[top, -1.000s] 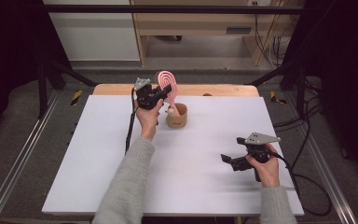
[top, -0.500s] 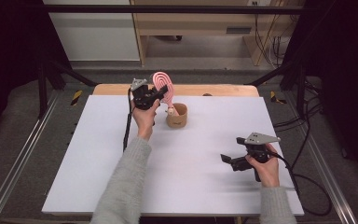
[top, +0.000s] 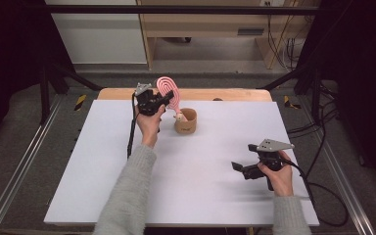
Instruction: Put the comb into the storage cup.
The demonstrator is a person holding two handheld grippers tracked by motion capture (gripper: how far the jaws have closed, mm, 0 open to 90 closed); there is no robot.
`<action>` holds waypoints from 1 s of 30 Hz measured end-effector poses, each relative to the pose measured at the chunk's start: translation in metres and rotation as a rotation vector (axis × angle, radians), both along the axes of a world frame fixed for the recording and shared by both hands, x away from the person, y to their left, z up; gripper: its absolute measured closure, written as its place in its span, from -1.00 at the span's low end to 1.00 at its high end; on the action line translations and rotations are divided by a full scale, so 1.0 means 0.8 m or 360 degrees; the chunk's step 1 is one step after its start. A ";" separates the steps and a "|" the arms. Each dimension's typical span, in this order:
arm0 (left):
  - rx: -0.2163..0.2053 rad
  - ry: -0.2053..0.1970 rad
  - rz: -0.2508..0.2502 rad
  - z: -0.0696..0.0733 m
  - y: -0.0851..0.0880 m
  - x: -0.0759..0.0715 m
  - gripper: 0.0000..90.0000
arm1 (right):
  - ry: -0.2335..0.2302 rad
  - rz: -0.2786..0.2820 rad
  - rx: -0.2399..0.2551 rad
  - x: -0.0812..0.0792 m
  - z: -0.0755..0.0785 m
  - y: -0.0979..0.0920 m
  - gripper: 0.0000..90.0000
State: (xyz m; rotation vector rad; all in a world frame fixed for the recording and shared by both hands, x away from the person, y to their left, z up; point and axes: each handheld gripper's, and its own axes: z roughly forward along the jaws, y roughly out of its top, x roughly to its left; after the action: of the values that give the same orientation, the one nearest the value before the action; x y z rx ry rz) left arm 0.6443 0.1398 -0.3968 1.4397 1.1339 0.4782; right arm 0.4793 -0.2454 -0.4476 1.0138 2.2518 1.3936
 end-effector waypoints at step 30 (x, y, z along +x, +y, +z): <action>0.0102 0.0010 -0.0063 0.012 0.021 -0.019 -0.72 | -0.0004 0.0000 -0.0002 0.000 0.001 0.001 -0.99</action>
State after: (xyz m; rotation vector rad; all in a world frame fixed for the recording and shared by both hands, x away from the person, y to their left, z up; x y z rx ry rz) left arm 0.6292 0.1566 -0.3872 1.5173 1.1016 0.4867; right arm 0.4793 -0.2449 -0.4467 1.0105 2.2509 1.3923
